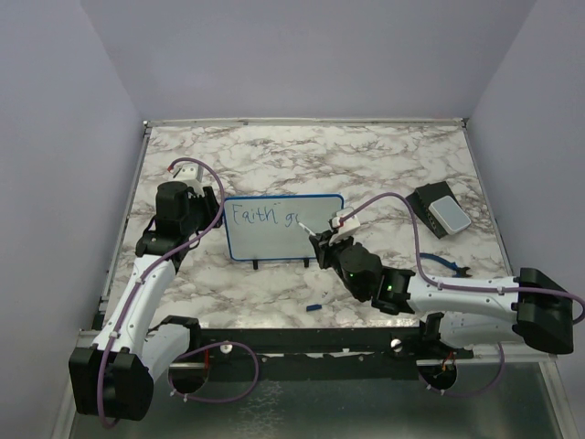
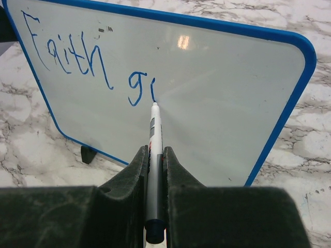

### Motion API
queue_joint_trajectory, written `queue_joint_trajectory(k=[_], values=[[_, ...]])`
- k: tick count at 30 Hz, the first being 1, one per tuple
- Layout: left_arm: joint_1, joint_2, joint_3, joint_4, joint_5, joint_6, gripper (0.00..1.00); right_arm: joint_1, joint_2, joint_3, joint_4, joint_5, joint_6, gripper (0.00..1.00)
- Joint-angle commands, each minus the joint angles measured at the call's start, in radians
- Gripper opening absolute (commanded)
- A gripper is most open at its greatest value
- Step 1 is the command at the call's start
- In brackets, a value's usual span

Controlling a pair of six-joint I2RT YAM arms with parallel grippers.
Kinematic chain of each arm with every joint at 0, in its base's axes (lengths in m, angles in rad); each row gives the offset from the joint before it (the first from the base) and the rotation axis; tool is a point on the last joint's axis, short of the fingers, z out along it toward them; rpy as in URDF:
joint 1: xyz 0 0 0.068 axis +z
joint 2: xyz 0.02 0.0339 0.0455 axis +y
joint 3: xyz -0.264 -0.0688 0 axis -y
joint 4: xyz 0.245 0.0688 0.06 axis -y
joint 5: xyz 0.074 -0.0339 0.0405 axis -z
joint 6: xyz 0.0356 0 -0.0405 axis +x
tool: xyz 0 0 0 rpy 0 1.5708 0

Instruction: Write a sentence on the whiteboard

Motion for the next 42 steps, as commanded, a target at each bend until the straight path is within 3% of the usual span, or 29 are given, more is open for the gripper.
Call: queue_joint_trajectory(k=[1,21,42], values=[[-0.006,-0.013,-0.014,0.014,0.034,-0.004,0.46,-0.006,-0.027,-0.009,-0.044,0.078,0.005,0.01],[-0.005,-0.013,-0.014,0.014,0.036,-0.005,0.46,-0.007,-0.020,0.019,0.095,0.112,-0.127,0.01],[-0.005,-0.014,-0.014,0.014,0.035,-0.005,0.46,-0.007,-0.007,-0.010,-0.017,0.098,-0.007,0.01]])
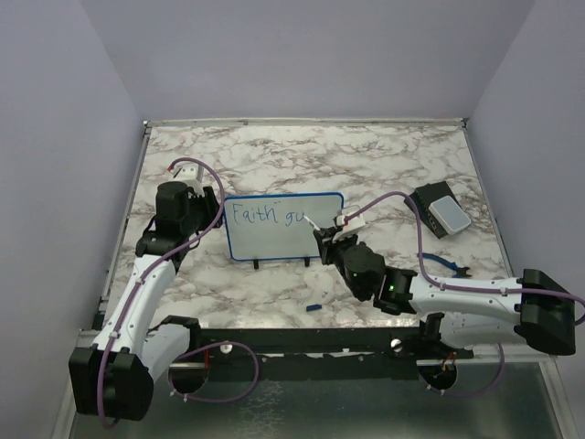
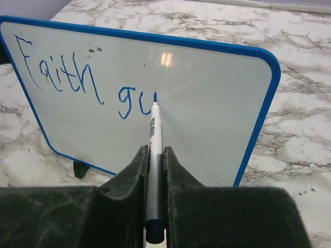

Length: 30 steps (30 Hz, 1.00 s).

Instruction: Write a sentence on the whiteboard

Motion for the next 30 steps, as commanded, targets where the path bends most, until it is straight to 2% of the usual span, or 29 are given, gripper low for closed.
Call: queue_joint_trajectory(k=[1,19,30], values=[[-0.005,-0.014,-0.014,0.014,0.031,-0.006,0.46,-0.007,0.014,-0.011,-0.051,0.023,0.035,0.01],[-0.005,-0.016,-0.014,0.014,0.032,-0.004,0.46,-0.007,-0.006,-0.019,-0.110,0.030,0.074,0.01],[-0.005,-0.020,-0.014,0.013,0.032,-0.005,0.46,-0.007,-0.085,-0.016,-0.119,0.031,0.036,0.01]])
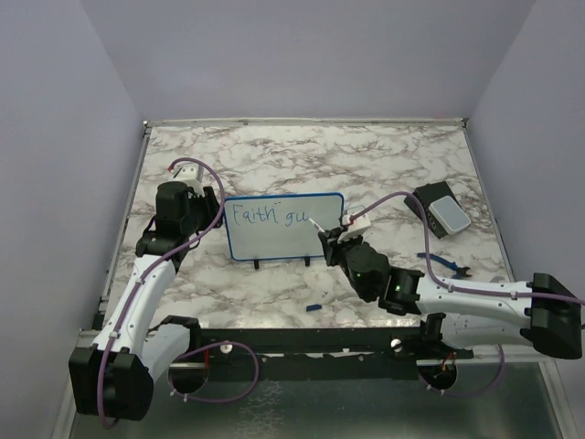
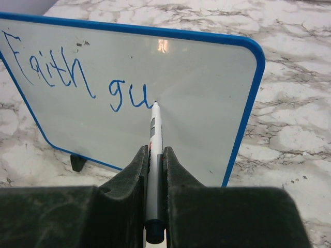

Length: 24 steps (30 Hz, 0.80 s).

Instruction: Write a sentence on the whiteboard

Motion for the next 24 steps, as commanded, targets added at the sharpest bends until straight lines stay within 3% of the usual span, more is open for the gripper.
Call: queue_joint_trajectory(k=[1,24], values=[[-0.005,-0.020,-0.014,0.014,0.029,-0.006,0.46,-0.005,-0.053,-0.014,-0.015,0.024,-0.032,0.01],[-0.005,-0.016,-0.013,0.013,0.031,-0.005,0.46,-0.005,0.007,0.001,0.019,0.064,-0.059,0.01]])
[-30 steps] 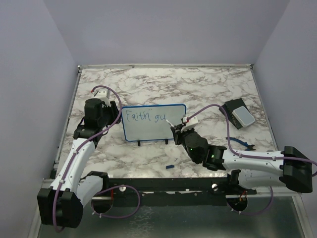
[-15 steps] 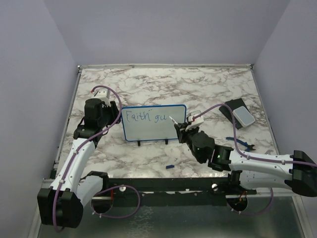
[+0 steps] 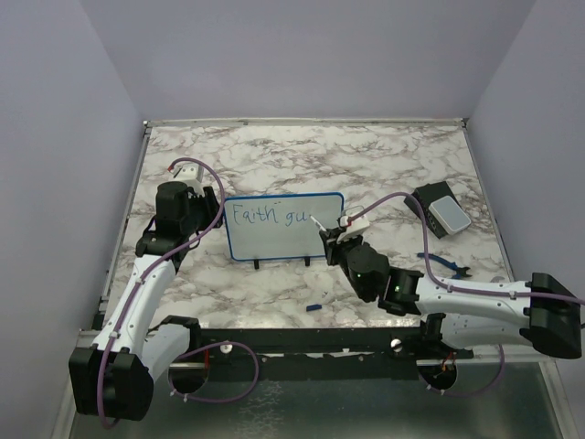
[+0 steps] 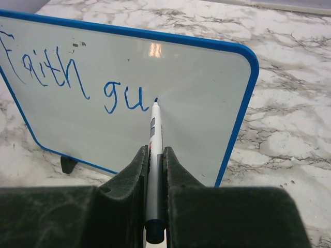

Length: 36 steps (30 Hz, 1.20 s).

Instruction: Write a sentence on the whiteboard

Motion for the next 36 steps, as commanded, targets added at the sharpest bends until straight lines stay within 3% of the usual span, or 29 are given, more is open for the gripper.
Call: queue_joint_trajectory(k=[1,14,25,36], values=[[-0.005,-0.017,-0.013,0.014,0.030,-0.006,0.46,-0.005,0.017,0.004,-0.016,0.045,0.017,0.01],[-0.005,-0.020,-0.014,0.014,0.029,-0.005,0.46,-0.004,0.001,-0.016,-0.099,0.009,0.099,0.01],[-0.005,-0.019,-0.014,0.014,0.030,-0.004,0.46,-0.005,-0.091,-0.032,0.019,-0.089,-0.006,0.01],[-0.005,-0.020,-0.014,0.015,0.032,-0.006,0.46,-0.005,-0.059,-0.012,0.087,-0.008,-0.058,0.01]])
